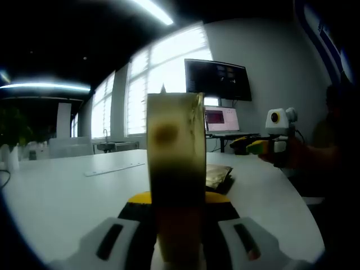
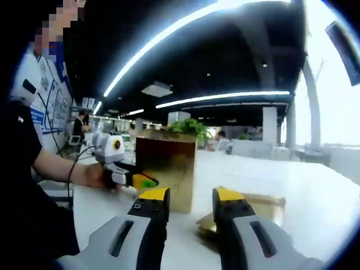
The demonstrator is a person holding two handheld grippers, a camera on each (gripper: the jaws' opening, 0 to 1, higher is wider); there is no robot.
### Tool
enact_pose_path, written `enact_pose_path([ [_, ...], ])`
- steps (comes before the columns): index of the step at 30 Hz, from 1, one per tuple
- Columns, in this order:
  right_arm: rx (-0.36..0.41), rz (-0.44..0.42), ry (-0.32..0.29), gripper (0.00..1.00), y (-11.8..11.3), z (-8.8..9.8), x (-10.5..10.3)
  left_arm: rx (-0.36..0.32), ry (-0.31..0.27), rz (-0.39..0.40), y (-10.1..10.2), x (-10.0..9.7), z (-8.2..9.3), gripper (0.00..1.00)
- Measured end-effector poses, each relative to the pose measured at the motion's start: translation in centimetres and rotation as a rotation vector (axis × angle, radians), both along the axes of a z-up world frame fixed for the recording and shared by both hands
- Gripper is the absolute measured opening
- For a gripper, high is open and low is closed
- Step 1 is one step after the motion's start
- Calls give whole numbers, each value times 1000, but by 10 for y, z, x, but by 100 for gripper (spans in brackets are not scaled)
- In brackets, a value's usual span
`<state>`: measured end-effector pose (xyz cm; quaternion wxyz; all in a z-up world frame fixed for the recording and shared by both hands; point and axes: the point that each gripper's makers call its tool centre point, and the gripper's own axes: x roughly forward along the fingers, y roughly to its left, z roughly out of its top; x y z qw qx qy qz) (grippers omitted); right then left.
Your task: Extract single mask from mask box in order stack masks on table
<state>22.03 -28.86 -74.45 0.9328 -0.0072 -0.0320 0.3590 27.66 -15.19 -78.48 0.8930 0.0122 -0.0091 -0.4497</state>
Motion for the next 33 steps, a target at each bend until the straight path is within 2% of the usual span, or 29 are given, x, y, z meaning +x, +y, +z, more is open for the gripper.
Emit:
enact_pose_path([
  [2,45,-3,3,28,-4,6,1,0,0,0,0,0,0,31],
  [7,72,-11,10,28,-10,8,0,3,-1,0,0,0,0,31],
  [10,101,19,1,29,-9,7,-4,3,-1,0,0,0,0,31],
  [20,119,58,-6,29,-8,-13,-6,3,-1,0,0,1,1,31],
  [24,130,74,-30,29,-7,-8,-10,3,0,0,0,2,1,31],
  [29,155,47,-55,29,-13,-3,-10,3,0,0,0,1,2,31],
  [33,127,48,-62,29,-7,-5,-12,1,2,-8,0,0,1,31],
])
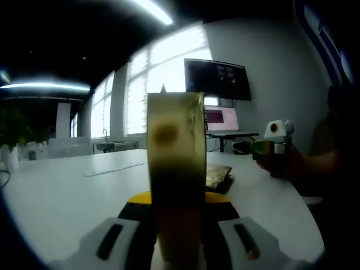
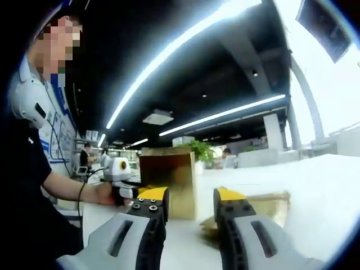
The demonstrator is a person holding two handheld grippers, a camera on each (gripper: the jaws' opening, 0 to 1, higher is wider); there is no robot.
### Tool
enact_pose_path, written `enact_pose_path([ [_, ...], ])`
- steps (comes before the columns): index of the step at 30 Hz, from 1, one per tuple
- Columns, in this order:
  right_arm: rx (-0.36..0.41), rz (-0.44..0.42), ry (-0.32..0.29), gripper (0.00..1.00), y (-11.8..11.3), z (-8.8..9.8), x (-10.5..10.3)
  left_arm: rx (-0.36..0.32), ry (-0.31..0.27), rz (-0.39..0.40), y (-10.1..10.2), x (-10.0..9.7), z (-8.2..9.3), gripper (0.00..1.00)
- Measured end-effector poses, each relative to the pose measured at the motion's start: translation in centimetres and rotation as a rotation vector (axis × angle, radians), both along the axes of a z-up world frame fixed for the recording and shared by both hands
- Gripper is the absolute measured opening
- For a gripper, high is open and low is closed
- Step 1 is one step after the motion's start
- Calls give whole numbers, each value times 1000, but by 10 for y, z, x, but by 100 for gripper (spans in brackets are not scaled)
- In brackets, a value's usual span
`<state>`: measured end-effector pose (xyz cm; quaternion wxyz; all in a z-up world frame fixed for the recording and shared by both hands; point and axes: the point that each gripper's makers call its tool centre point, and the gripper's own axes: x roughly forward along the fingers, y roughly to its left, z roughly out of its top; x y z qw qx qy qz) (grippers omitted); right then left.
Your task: Extract single mask from mask box in order stack masks on table
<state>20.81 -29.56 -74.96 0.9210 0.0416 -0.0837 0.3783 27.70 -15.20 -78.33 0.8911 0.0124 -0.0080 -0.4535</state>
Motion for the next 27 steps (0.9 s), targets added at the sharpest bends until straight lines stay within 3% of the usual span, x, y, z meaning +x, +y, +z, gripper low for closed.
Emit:
enact_pose_path([
  [27,-20,40,3,29,4,-5,0,4,0,2,2,2,-3,31],
])
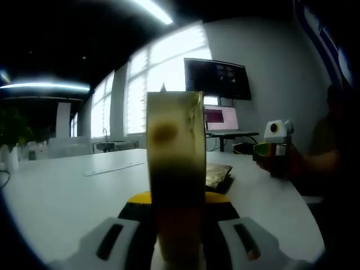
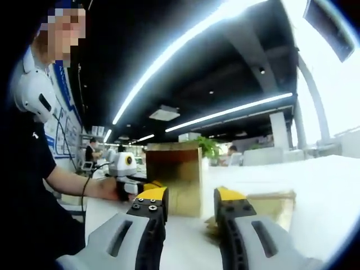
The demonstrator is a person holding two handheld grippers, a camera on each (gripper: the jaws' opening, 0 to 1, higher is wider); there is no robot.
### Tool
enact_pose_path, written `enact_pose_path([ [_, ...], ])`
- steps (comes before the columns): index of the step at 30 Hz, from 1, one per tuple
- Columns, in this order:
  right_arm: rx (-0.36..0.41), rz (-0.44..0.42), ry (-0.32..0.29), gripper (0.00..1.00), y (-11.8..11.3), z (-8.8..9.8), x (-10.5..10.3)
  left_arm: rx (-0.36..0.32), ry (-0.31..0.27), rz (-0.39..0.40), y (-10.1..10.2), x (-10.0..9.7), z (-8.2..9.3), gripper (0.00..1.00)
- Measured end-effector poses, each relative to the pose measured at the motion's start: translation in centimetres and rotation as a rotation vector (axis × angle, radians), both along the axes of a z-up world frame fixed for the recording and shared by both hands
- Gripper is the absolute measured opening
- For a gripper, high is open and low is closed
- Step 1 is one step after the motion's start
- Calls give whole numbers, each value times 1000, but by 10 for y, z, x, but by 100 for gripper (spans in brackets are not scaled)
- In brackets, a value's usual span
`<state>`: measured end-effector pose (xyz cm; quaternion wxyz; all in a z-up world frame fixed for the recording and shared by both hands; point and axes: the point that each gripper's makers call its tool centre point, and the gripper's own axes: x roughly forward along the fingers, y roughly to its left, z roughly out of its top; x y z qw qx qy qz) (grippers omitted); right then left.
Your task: Extract single mask from mask box in order stack masks on table
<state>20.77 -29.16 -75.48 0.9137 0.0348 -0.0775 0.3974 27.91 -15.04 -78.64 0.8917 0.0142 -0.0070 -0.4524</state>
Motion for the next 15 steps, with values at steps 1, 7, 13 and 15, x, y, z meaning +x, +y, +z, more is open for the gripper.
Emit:
enact_pose_path([
  [1,2,-3,1,29,-1,0,0,0,0,-1,0,0,0,31],
  [7,26,0,10,27,-2,3,-1,5,-5,1,0,-1,0,31],
  [13,81,8,42,27,1,20,-6,7,-5,4,-1,-3,0,31],
  [15,82,11,30,27,2,32,-6,7,-4,2,-2,-4,-1,31],
])
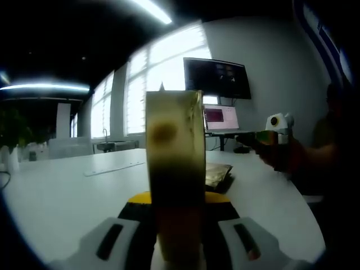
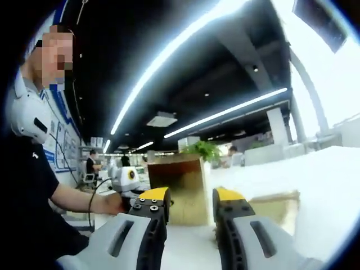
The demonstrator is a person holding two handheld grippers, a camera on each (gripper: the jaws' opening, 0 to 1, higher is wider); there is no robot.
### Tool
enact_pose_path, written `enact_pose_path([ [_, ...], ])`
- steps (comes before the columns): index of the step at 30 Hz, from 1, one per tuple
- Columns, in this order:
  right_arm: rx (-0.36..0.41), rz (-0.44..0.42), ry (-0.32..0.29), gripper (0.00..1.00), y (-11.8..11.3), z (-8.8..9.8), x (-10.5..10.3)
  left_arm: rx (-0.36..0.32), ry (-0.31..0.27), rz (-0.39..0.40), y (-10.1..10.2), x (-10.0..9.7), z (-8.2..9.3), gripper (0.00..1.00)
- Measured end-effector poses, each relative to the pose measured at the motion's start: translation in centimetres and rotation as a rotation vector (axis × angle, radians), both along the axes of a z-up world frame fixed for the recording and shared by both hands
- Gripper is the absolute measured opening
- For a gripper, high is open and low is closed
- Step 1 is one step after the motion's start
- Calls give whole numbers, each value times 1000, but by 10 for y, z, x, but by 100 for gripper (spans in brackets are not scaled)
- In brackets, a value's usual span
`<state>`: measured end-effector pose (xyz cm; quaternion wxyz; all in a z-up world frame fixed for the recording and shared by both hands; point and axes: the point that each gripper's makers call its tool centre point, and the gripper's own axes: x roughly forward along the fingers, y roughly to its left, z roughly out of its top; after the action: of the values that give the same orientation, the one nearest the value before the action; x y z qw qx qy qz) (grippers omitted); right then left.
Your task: Extract single mask from mask box in order stack masks on table
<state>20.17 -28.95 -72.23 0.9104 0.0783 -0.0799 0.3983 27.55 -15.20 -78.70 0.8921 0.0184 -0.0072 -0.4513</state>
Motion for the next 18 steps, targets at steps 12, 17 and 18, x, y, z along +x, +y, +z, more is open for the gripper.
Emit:
enact_pose_path([
  [12,-130,41,-16,29,12,39,12,3,0,-2,-1,-1,0,31],
  [17,-152,62,-17,29,18,58,16,4,0,-4,-1,-1,0,31],
  [18,-161,61,-19,28,18,62,17,5,-2,-5,-1,-2,1,31],
])
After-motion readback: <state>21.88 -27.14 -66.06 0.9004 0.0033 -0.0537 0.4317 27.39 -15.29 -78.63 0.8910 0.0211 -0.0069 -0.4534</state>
